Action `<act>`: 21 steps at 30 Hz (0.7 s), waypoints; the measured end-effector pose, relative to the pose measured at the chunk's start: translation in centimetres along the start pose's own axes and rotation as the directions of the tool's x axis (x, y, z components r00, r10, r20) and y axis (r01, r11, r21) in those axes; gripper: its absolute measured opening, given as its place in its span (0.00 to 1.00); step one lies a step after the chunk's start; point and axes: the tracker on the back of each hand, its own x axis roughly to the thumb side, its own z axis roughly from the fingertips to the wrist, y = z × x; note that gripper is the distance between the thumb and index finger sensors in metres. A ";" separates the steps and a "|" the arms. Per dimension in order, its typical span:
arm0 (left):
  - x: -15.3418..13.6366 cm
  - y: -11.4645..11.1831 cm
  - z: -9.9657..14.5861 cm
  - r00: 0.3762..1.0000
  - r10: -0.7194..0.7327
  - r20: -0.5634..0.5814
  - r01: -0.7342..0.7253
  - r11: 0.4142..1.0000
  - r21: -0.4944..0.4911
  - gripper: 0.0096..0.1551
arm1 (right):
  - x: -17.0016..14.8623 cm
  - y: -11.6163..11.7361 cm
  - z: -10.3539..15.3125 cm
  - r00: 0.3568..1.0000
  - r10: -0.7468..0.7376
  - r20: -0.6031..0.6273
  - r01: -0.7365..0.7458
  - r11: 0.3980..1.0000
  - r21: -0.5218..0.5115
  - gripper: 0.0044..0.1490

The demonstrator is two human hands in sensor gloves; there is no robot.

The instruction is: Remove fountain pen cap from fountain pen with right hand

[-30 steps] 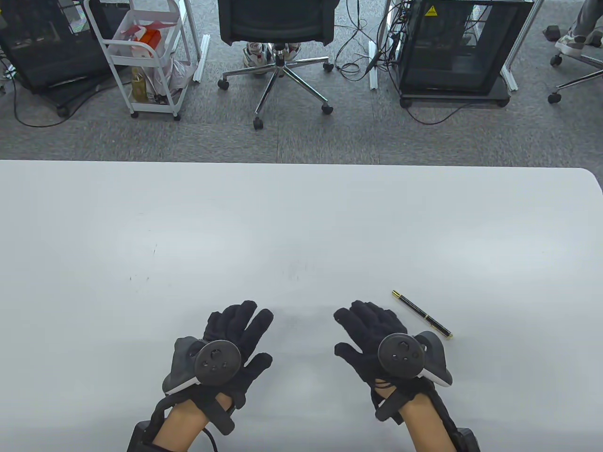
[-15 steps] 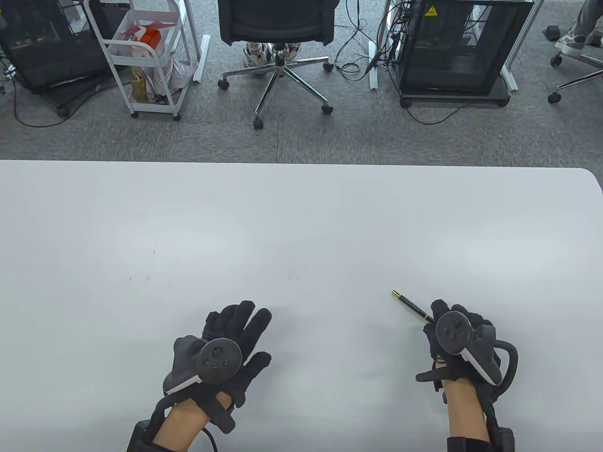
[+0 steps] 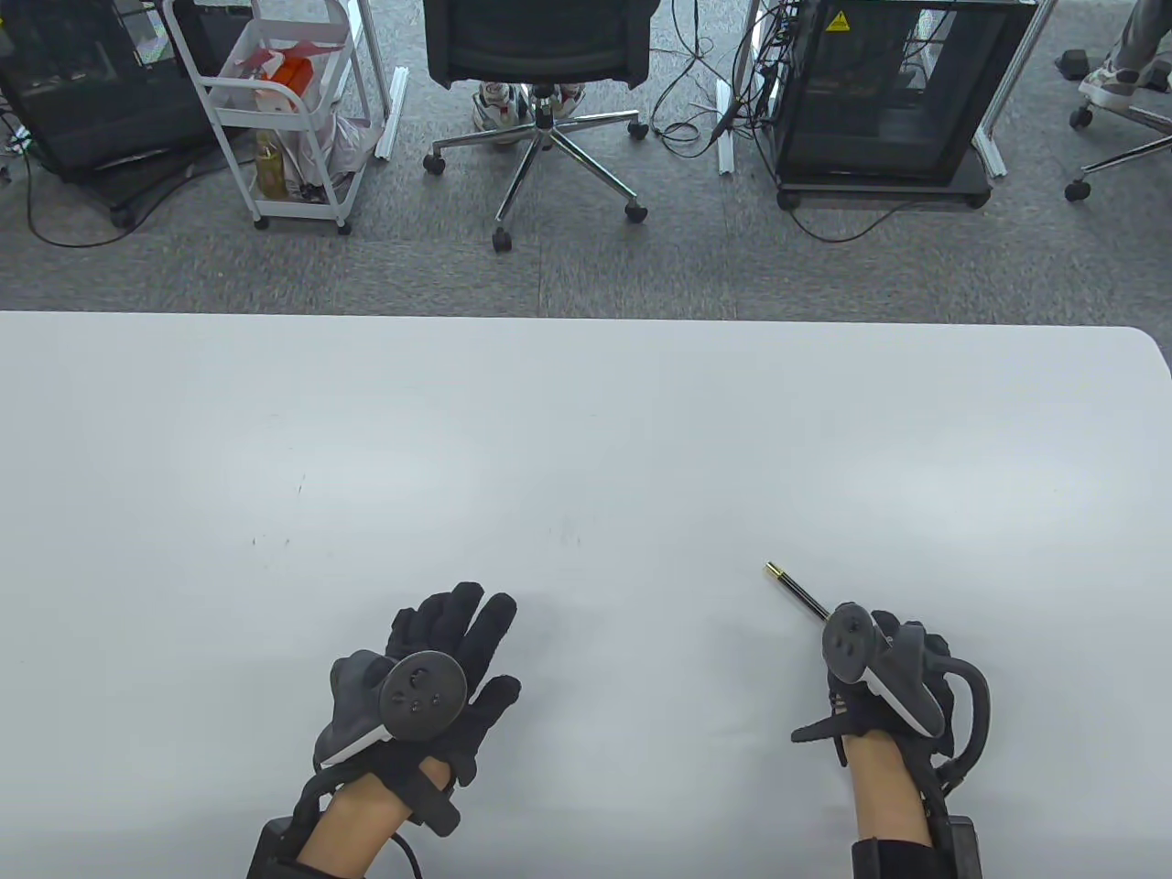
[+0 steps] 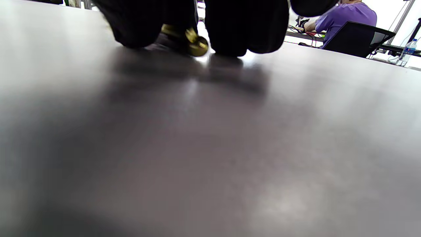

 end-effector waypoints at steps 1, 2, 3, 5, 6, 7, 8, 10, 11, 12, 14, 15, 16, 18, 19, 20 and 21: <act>0.0 0.0 -0.1 1.000 0.004 -0.002 -0.004 1.000 -0.008 0.45 | 0.2 0.0 0.0 1.000 0.007 -0.004 -0.007 1.000 -0.004 0.32; 0.0 0.0 -0.1 1.000 0.005 -0.003 -0.005 1.000 -0.011 0.45 | 0.4 0.0 0.1 1.000 0.014 -0.002 -0.014 1.000 -0.005 0.32; 0.0 0.0 0.0 1.000 0.004 -0.003 -0.004 1.000 -0.013 0.45 | 0.7 -0.1 0.1 0.999 0.034 0.000 -0.034 0.999 -0.009 0.31; 0.0 0.0 0.0 1.000 -0.001 -0.001 0.000 1.000 -0.018 0.45 | 0.9 -0.2 0.1 0.999 0.048 0.002 -0.048 0.999 -0.017 0.30; 0.0 -0.1 0.0 1.000 -0.001 0.000 0.001 1.000 -0.019 0.45 | 1.1 -0.2 0.1 0.999 0.042 0.000 -0.042 0.999 -0.016 0.29; 0.0 0.0 0.0 1.000 0.001 0.000 -0.001 1.000 -0.020 0.45 | 1.1 -0.2 0.1 0.999 0.038 0.002 -0.038 0.999 -0.010 0.29; 0.0 0.0 0.1 1.000 0.007 0.004 -0.007 1.000 -0.014 0.46 | 1.1 -0.1 0.2 1.000 0.030 0.003 -0.030 1.000 -0.002 0.29; 0.0 0.0 0.2 1.000 0.002 0.013 -0.002 1.000 0.003 0.46 | 0.9 0.1 0.2 1.000 -0.002 -0.013 0.002 1.000 0.028 0.30; 0.0 0.0 0.2 1.000 -0.002 0.016 0.002 1.000 0.004 0.46 | 0.7 0.2 0.2 0.999 -0.036 -0.019 0.036 0.999 0.038 0.30; 0.1 -0.1 0.2 1.000 -0.006 0.021 0.005 1.000 0.003 0.46 | 0.5 0.4 0.2 0.997 -0.076 -0.027 0.078 0.995 0.062 0.30; 0.2 -0.3 0.2 0.999 -0.019 0.032 0.019 1.000 -0.007 0.46 | 0.2 0.4 0.5 0.995 -0.094 -0.023 0.096 0.994 0.055 0.31; 0.4 -0.5 0.2 0.999 -0.034 0.039 0.035 0.999 -0.016 0.46 | 0.1 0.3 0.7 0.995 -0.100 -0.015 0.101 0.994 0.048 0.31; 0.5 -0.5 0.2 0.998 -0.043 0.045 0.044 0.999 -0.020 0.46 | 0.1 0.1 0.8 0.994 -0.110 -0.009 0.110 0.993 0.038 0.31; 1.0 -0.6 0.1 0.996 -0.056 0.071 0.057 0.998 -0.006 0.46 | 0.2 -0.5 1.0 0.985 -0.171 0.035 0.171 0.985 0.004 0.31; 1.3 -0.7 0.0 0.994 -0.062 0.085 0.062 0.998 0.005 0.46 | 0.6 -1.0 1.1 0.968 -0.230 0.096 0.232 0.973 -0.008 0.31; 1.5 -0.7 -0.1 0.993 -0.064 0.095 0.064 0.998 0.010 0.46 | 1.0 -1.4 1.3 0.960 -0.249 0.129 0.253 0.967 -0.013 0.31; 1.7 -0.7 -0.1 0.992 -0.069 0.102 0.068 0.998 0.017 0.46 | 1.5 -1.8 1.5 0.948 -0.268 0.173 0.275 0.961 -0.017 0.31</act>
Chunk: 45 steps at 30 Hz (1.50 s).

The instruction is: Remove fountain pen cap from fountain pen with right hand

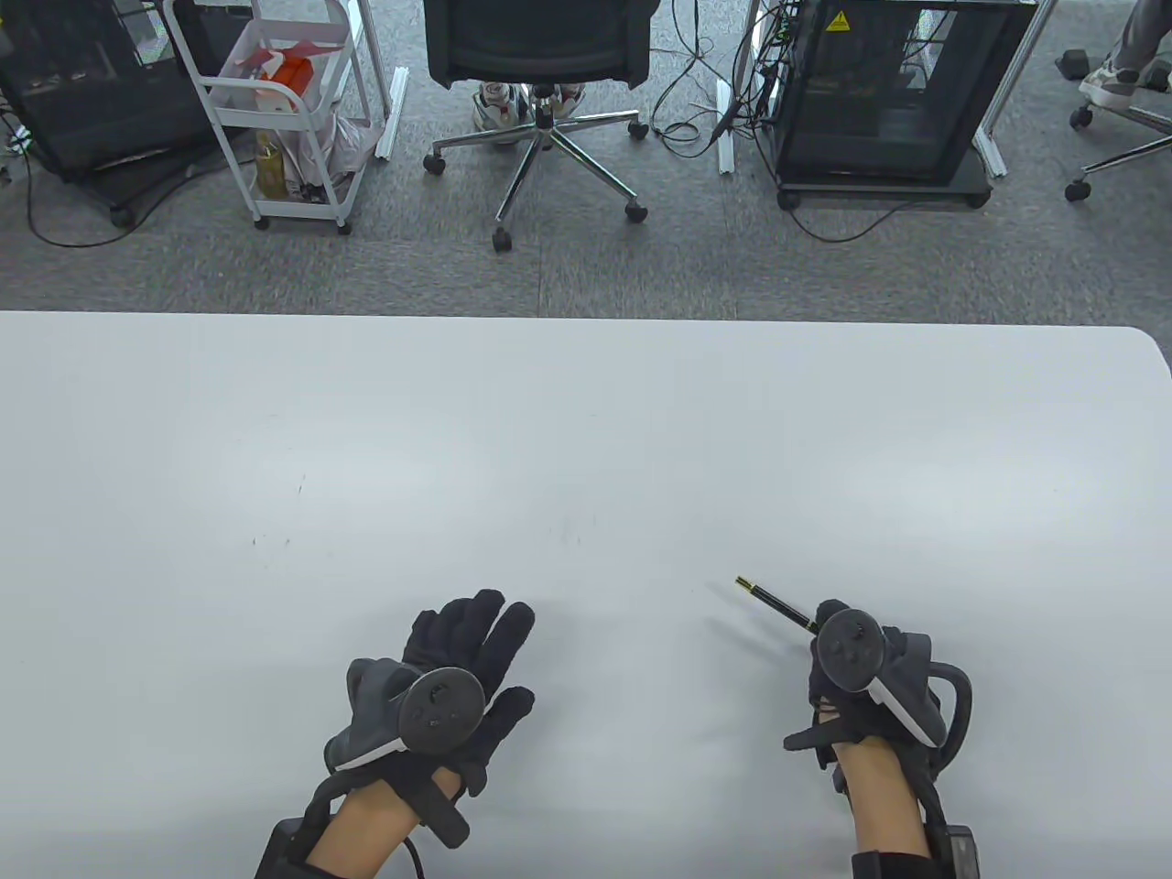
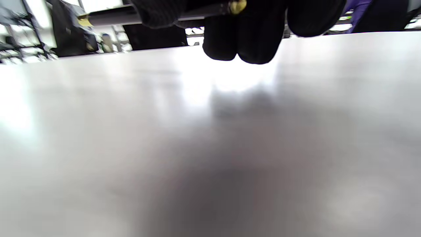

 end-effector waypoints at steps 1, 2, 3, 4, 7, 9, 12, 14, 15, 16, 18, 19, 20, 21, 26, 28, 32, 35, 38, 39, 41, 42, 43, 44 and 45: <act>0.2 0.0 0.0 1.000 -0.005 0.007 0.005 1.000 0.007 0.45 | 1.0 -0.3 0.2 0.997 -0.031 0.071 0.031 1.000 -0.005 0.31; 0.5 0.0 0.0 1.000 -0.015 0.016 0.014 1.000 0.019 0.45 | 1.9 -0.4 0.3 0.992 -0.050 0.117 0.051 0.999 -0.006 0.31; 0.8 0.1 -0.1 0.999 -0.025 0.028 0.024 0.999 0.029 0.45 | 3.5 -0.7 0.6 0.978 -0.093 0.186 0.094 0.996 0.006 0.31; 0.9 0.1 -0.1 0.999 -0.028 0.034 0.027 0.999 0.031 0.46 | 4.3 -0.8 0.8 0.971 -0.114 0.212 0.115 0.993 0.008 0.31; 1.2 0.0 -0.2 0.999 -0.025 0.037 0.024 0.999 0.030 0.46 | 7.5 -1.1 1.6 0.937 -0.144 0.319 0.144 0.989 0.023 0.31; 1.2 0.0 -0.3 0.999 -0.026 0.036 0.026 0.999 0.020 0.46 | 8.8 -1.1 2.1 0.917 -0.151 0.369 0.149 0.988 0.034 0.31; 1.2 0.1 -0.2 0.999 -0.017 0.041 0.016 1.000 0.023 0.46 | 10.5 -0.9 3.0 0.880 -0.180 0.440 0.162 0.984 0.078 0.31; 1.3 0.2 -0.1 0.999 -0.010 0.048 0.008 0.999 0.036 0.46 | 11.3 -0.7 3.5 0.848 -0.221 0.481 0.189 0.975 0.114 0.31; 1.4 0.2 -0.1 0.998 -0.009 0.060 0.007 0.999 0.040 0.46 | 11.9 -0.6 3.7 0.812 -0.261 0.521 0.210 0.965 0.155 0.31; 1.7 0.2 -0.1 0.997 -0.012 0.074 0.009 0.999 0.046 0.46 | 12.5 -0.4 4.1 0.790 -0.290 0.540 0.223 0.957 0.187 0.31; 2.2 0.0 -0.2 0.995 -0.029 0.094 0.025 0.999 0.041 0.46 | 13.4 -0.3 4.6 0.767 -0.300 0.568 0.223 0.953 0.203 0.31; 2.6 0.0 -0.3 0.993 -0.039 0.109 0.036 0.999 0.032 0.45 | 13.9 -0.2 4.9 0.756 -0.304 0.579 0.223 0.952 0.209 0.31; 2.9 -0.1 -0.4 0.991 -0.048 0.122 0.044 0.999 0.031 0.44 | 14.2 -0.1 5.1 0.747 -0.307 0.589 0.225 0.951 0.211 0.31; 3.4 -0.2 -0.5 0.988 -0.061 0.143 0.058 0.998 0.026 0.43 | 14.7 -0.1 5.4 0.729 -0.314 0.608 0.234 0.949 0.209 0.31; 4.2 -0.3 -0.6 0.982 -0.113 0.150 0.109 0.993 0.033 0.37 | 15.4 -0.1 6.2 0.715 -0.293 0.634 0.251 0.955 0.159 0.31; 4.2 0.0 -0.6 0.983 -0.083 0.163 0.075 0.996 0.053 0.37 | 15.3 0.0 6.1 0.709 -0.320 0.628 0.276 0.946 0.170 0.31; 4.8 0.1 -0.4 0.978 -0.105 0.180 0.095 0.993 0.065 0.35 | 15.2 0.3 5.8 0.691 -0.321 0.648 0.267 0.946 0.184 0.30; 5.1 0.4 -0.4 0.976 -0.097 0.195 0.081 0.993 0.092 0.34 | 15.1 0.0 6.0 0.677 -0.332 0.657 0.297 0.940 0.169 0.30; 5.6 0.7 -0.5 0.977 -0.090 0.192 0.068 0.991 0.118 0.31 | 15.2 0.0 6.1 0.668 -0.344 0.660 0.333 0.931 0.148 0.30; 5.7 0.8 -0.4 0.977 -0.111 0.182 0.088 0.988 0.130 0.30 | 15.3 0.0 6.2 0.664 -0.340 0.666 0.339 0.931 0.138 0.30; 5.4 0.8 -0.5 0.976 -0.121 0.181 0.098 0.987 0.127 0.29 | 15.4 0.0 6.2 0.661 -0.334 0.672 0.333 0.933 0.136 0.30; 5.2 0.7 -0.6 0.980 -0.092 0.178 0.072 0.991 0.115 0.29 | 15.5 0.0 6.2 0.659 -0.332 0.675 0.336 0.933 0.130 0.29; 5.0 0.6 -0.8 0.982 -0.078 0.173 0.061 0.993 0.104 0.29 | 15.5 0.1 6.1 0.659 -0.330 0.676 0.338 0.933 0.126 0.29; 4.8 0.5 -0.9 0.983 -0.071 0.168 0.056 0.994 0.093 0.29 | 15.6 0.1 6.1 0.658 -0.332 0.675 0.340 0.932 0.127 0.29; 4.7 0.4 -1.0 0.985 -0.063 0.162 0.051 0.996 0.076 0.30 | 15.6 0.1 6.0 0.659 -0.336 0.673 0.342 0.931 0.130 0.29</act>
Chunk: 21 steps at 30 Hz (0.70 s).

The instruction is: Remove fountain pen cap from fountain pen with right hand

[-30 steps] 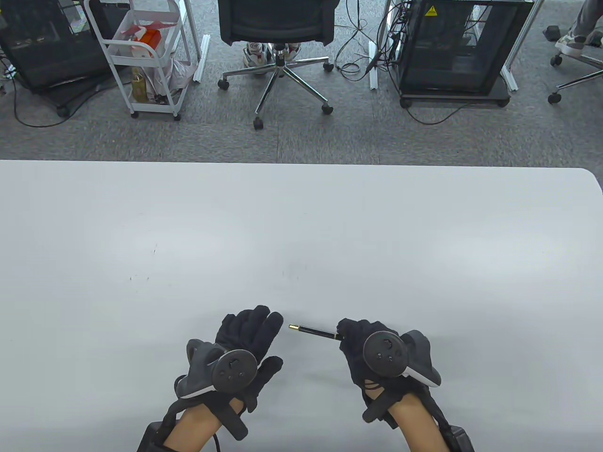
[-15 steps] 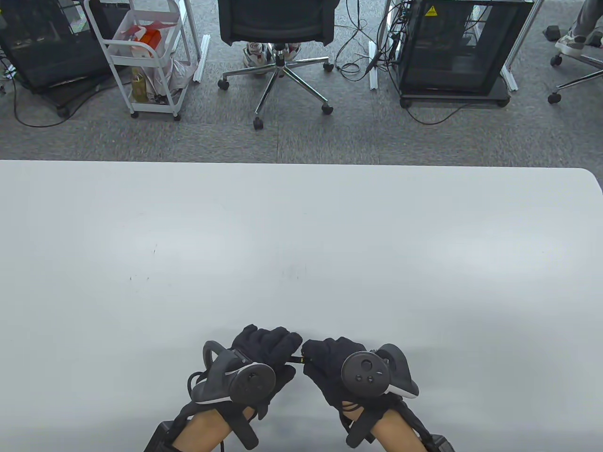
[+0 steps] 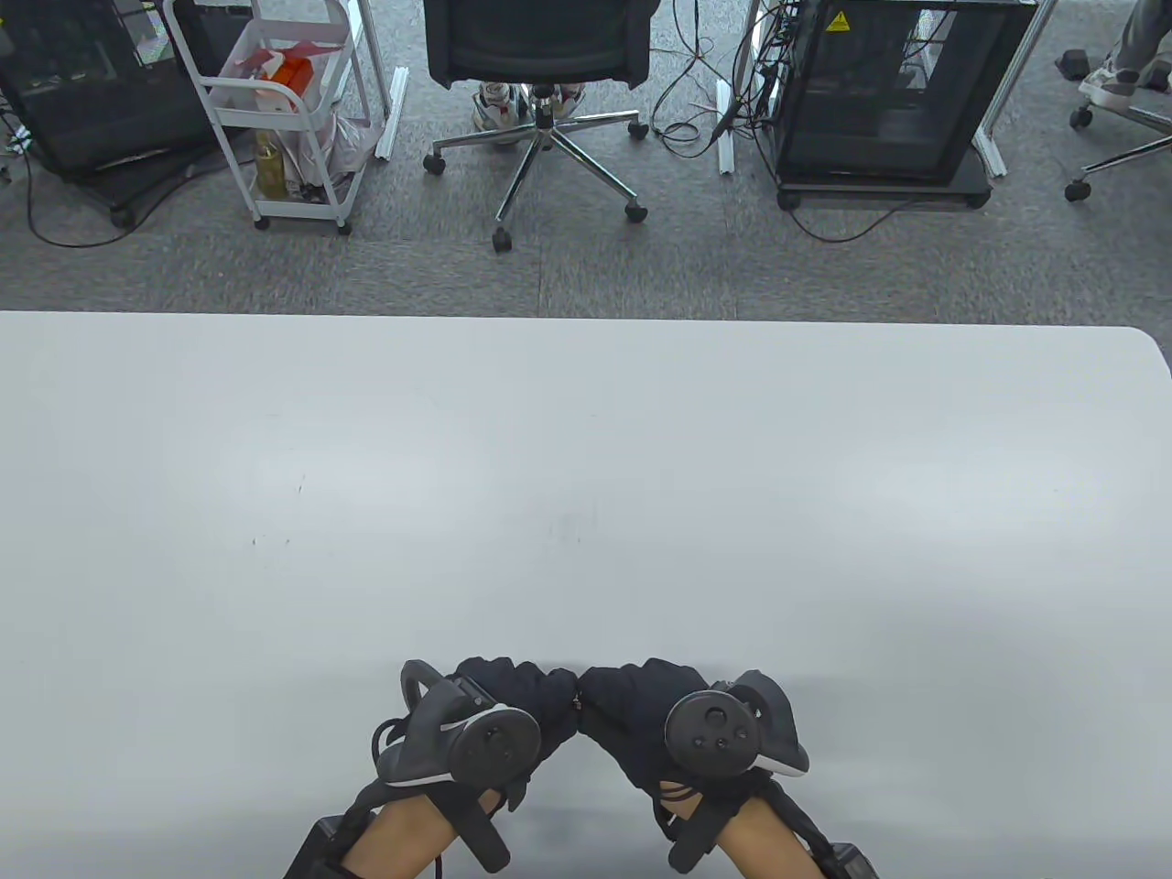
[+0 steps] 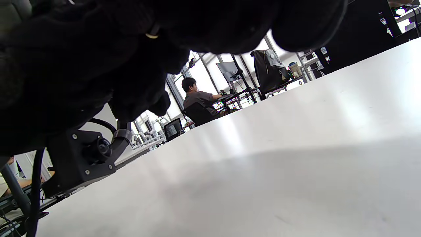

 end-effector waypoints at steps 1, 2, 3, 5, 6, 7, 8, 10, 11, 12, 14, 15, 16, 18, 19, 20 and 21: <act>-0.1 -0.1 -0.1 1.000 0.004 -0.003 -0.004 1.000 -0.009 0.30 | 0.0 0.0 0.0 1.000 0.002 0.000 -0.002 1.000 0.000 0.29; -0.2 -0.1 -0.2 1.000 0.009 -0.007 -0.009 1.000 -0.019 0.30 | -0.1 0.0 -0.1 1.000 0.007 0.003 -0.007 1.000 -0.003 0.29; -0.3 -0.1 -0.2 1.000 0.010 -0.010 -0.011 1.000 -0.021 0.30 | -0.1 0.0 -0.1 1.000 0.008 0.003 -0.008 1.000 -0.003 0.29; -0.5 -0.2 -0.4 0.999 0.028 -0.015 -0.029 0.999 -0.029 0.30 | 0.0 -0.1 -0.1 1.000 0.017 0.005 -0.017 1.000 -0.008 0.29; -0.5 -0.2 -0.4 0.999 0.041 -0.013 -0.041 0.999 -0.032 0.30 | 0.1 -0.3 -0.1 0.999 0.034 0.015 -0.034 0.999 -0.011 0.29; -0.5 -0.1 -0.3 0.999 0.046 -0.012 -0.046 0.999 -0.026 0.30 | 0.1 -0.3 -0.1 0.999 0.044 0.022 -0.044 0.999 -0.012 0.29; -0.7 0.0 -0.1 0.999 0.027 -0.032 -0.027 1.000 -0.012 0.30 | 0.2 -0.6 0.0 0.996 0.089 0.030 -0.088 0.996 -0.024 0.29; -1.0 0.0 -0.1 0.999 0.038 -0.030 -0.039 0.999 -0.011 0.30 | 0.2 -0.9 0.1 0.993 0.114 0.030 -0.113 0.993 -0.026 0.29; -1.1 0.0 -0.1 0.999 0.040 -0.029 -0.041 0.999 -0.009 0.30 | 0.0 -0.9 0.1 0.994 0.106 0.028 -0.106 0.994 -0.030 0.29; -1.1 -0.1 0.0 0.999 0.040 -0.023 -0.040 0.999 -0.006 0.30 | -0.1 -0.9 0.2 0.994 0.102 0.027 -0.101 0.994 -0.028 0.29; -1.2 -0.2 0.1 0.999 0.034 -0.014 -0.034 0.999 -0.020 0.29 | -0.6 -0.9 0.2 0.996 0.089 0.015 -0.089 0.996 -0.025 0.29; -1.2 -0.3 0.2 1.000 0.020 -0.014 -0.021 0.999 -0.042 0.29 | -0.7 -0.9 0.2 0.996 0.091 0.016 -0.091 0.996 -0.027 0.29; -1.2 -0.4 0.2 1.000 0.018 -0.009 -0.018 0.998 -0.057 0.29 | -0.8 -0.9 0.2 0.996 0.091 0.014 -0.091 0.995 -0.027 0.29; -1.1 -0.5 0.3 1.000 0.008 -0.012 -0.008 0.998 -0.064 0.29 | -0.8 -0.8 0.1 0.997 0.079 0.014 -0.079 0.997 -0.025 0.30; -1.1 -0.5 0.3 1.000 0.006 -0.012 -0.007 0.998 -0.060 0.29 | -0.8 -0.8 0.1 0.997 0.071 0.015 -0.071 0.997 -0.020 0.30; -1.2 -0.5 0.2 1.000 0.006 -0.015 -0.007 0.999 -0.053 0.28 | -0.8 -0.7 0.1 0.998 0.068 0.016 -0.068 0.998 -0.012 0.30; -1.3 -0.4 0.2 1.000 0.010 -0.026 -0.011 0.999 -0.044 0.28 | -0.8 -0.6 0.0 0.998 0.068 0.019 -0.068 0.998 0.002 0.30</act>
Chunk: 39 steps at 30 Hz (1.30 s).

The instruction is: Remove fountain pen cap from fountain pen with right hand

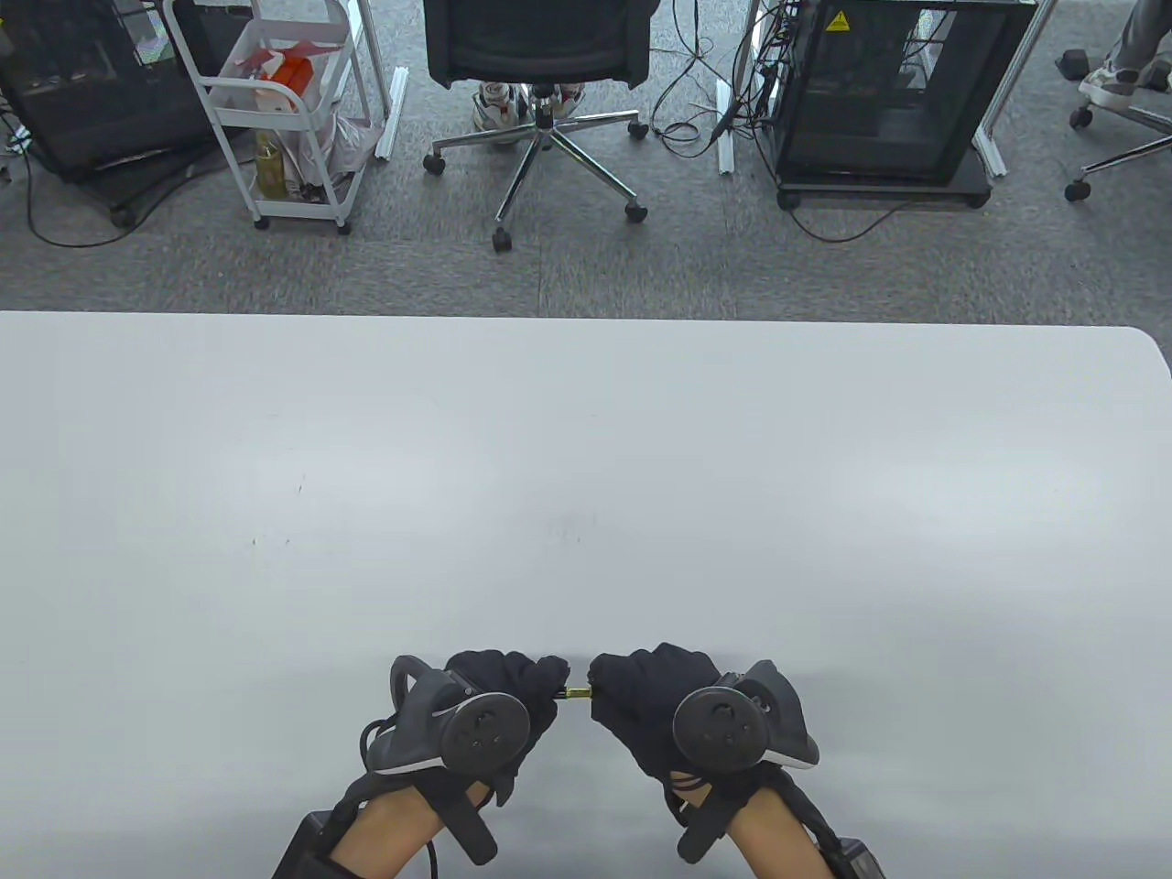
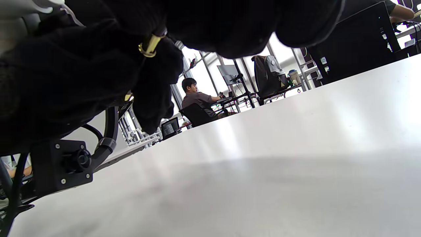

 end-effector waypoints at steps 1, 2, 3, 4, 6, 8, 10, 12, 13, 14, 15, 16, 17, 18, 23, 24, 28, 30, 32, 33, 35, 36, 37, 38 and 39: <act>-0.1 0.0 0.0 1.000 0.000 -0.009 0.000 1.000 0.005 0.28 | 0.0 0.0 0.0 1.000 0.001 -0.001 -0.001 1.000 0.000 0.30; -0.3 0.1 0.1 1.000 -0.006 -0.031 0.007 1.000 0.025 0.28 | -0.1 0.0 0.0 1.000 0.001 -0.004 -0.001 1.000 0.001 0.30; -0.4 0.2 0.2 0.999 -0.015 -0.045 0.017 0.999 0.043 0.27 | -0.1 -0.1 0.0 1.000 0.001 -0.010 -0.001 1.000 -0.002 0.30; -0.6 0.3 0.2 0.997 -0.030 -0.064 0.033 0.998 0.054 0.27 | -0.3 -0.2 0.0 1.000 0.004 -0.021 -0.004 1.000 -0.008 0.29; -1.2 0.5 0.3 0.992 -0.053 -0.111 0.061 0.996 0.067 0.27 | -0.9 -0.5 0.0 0.998 0.028 -0.063 -0.030 0.999 -0.032 0.29; -1.9 0.6 0.4 0.987 -0.066 -0.146 0.077 0.995 0.070 0.27 | -1.6 -0.6 0.1 0.992 0.057 -0.116 -0.062 0.997 -0.042 0.28; -2.5 0.8 0.6 0.981 -0.050 -0.188 0.067 0.994 0.081 0.27 | -2.2 -0.6 0.0 0.978 0.115 -0.176 -0.122 0.992 -0.033 0.27; -3.1 0.8 0.6 0.977 -0.021 -0.212 0.040 0.995 0.088 0.27 | -2.7 -0.3 -0.2 0.962 0.180 -0.207 -0.180 0.983 0.019 0.26; -3.3 0.8 0.6 0.975 -0.015 -0.221 0.034 0.996 0.084 0.27 | -2.8 -0.1 -0.4 0.955 0.209 -0.212 -0.205 0.978 0.043 0.26; -3.5 0.7 0.6 0.974 -0.012 -0.228 0.031 0.996 0.081 0.27 | -2.9 0.2 -0.6 0.946 0.239 -0.219 -0.223 0.970 0.094 0.26; -3.5 0.7 0.6 0.972 -0.013 -0.234 0.032 0.996 0.078 0.27 | -2.9 0.6 -0.8 0.936 0.274 -0.219 -0.249 0.959 0.138 0.26; -3.6 0.6 0.6 0.971 -0.019 -0.237 0.037 0.997 0.075 0.27 | -2.9 0.9 -0.9 0.928 0.304 -0.215 -0.275 0.948 0.158 0.26; -3.6 0.5 0.6 0.970 -0.022 -0.241 0.040 0.997 0.067 0.27 | -2.8 1.3 -1.1 0.914 0.352 -0.203 -0.318 0.931 0.181 0.26; -3.6 0.4 0.5 0.970 -0.026 -0.241 0.042 0.997 0.059 0.28 | -2.7 1.6 -1.3 0.904 0.382 -0.191 -0.344 0.916 0.206 0.26; -3.5 0.3 0.3 0.968 -0.034 -0.249 0.049 0.997 0.053 0.28 | -1.9 2.7 -1.9 0.866 0.477 -0.152 -0.437 0.868 0.236 0.26; -3.5 0.3 0.2 0.968 -0.037 -0.249 0.051 0.997 0.050 0.28 | -1.7 2.9 -2.0 0.861 0.490 -0.136 -0.451 0.860 0.240 0.26; -3.5 0.2 0.2 0.967 -0.043 -0.253 0.052 0.998 0.028 0.27 | -1.1 3.8 -2.1 0.839 0.537 -0.086 -0.500 0.824 0.266 0.26; -3.5 0.2 0.3 0.967 -0.044 -0.252 0.053 0.998 0.029 0.27 | -1.0 4.5 -2.2 0.834 0.548 -0.061 -0.511 0.810 0.288 0.26; -3.5 0.2 0.2 0.966 -0.041 -0.255 0.049 0.999 0.024 0.28 | -0.9 4.8 -2.2 0.832 0.553 -0.048 -0.517 0.804 0.294 0.26; -3.5 0.2 0.3 0.966 -0.038 -0.256 0.046 0.999 0.025 0.27 | -0.8 4.9 -2.2 0.832 0.553 -0.046 -0.519 0.805 0.287 0.26; -3.5 0.2 0.3 0.966 -0.037 -0.256 0.046 0.999 0.027 0.28 | -0.8 5.0 -2.2 0.843 0.537 -0.044 -0.503 0.813 0.293 0.26; -3.5 0.2 0.3 0.966 -0.039 -0.254 0.047 0.999 0.026 0.28 | -0.9 5.1 -2.2 0.848 0.528 -0.048 -0.494 0.819 0.292 0.27; -3.5 0.1 0.3 0.967 -0.040 -0.253 0.046 0.999 0.020 0.28 | -0.9 5.2 -2.2 0.846 0.531 -0.045 -0.496 0.816 0.298 0.28; -3.6 0.0 0.2 0.966 -0.039 -0.254 0.044 0.999 0.015 0.28 | -0.9 5.2 -2.1 0.842 0.538 -0.042 -0.503 0.811 0.298 0.28; -3.6 -0.1 0.2 0.966 -0.038 -0.254 0.042 0.999 0.011 0.28 | -0.9 5.2 -2.1 0.840 0.541 -0.038 -0.507 0.809 0.296 0.28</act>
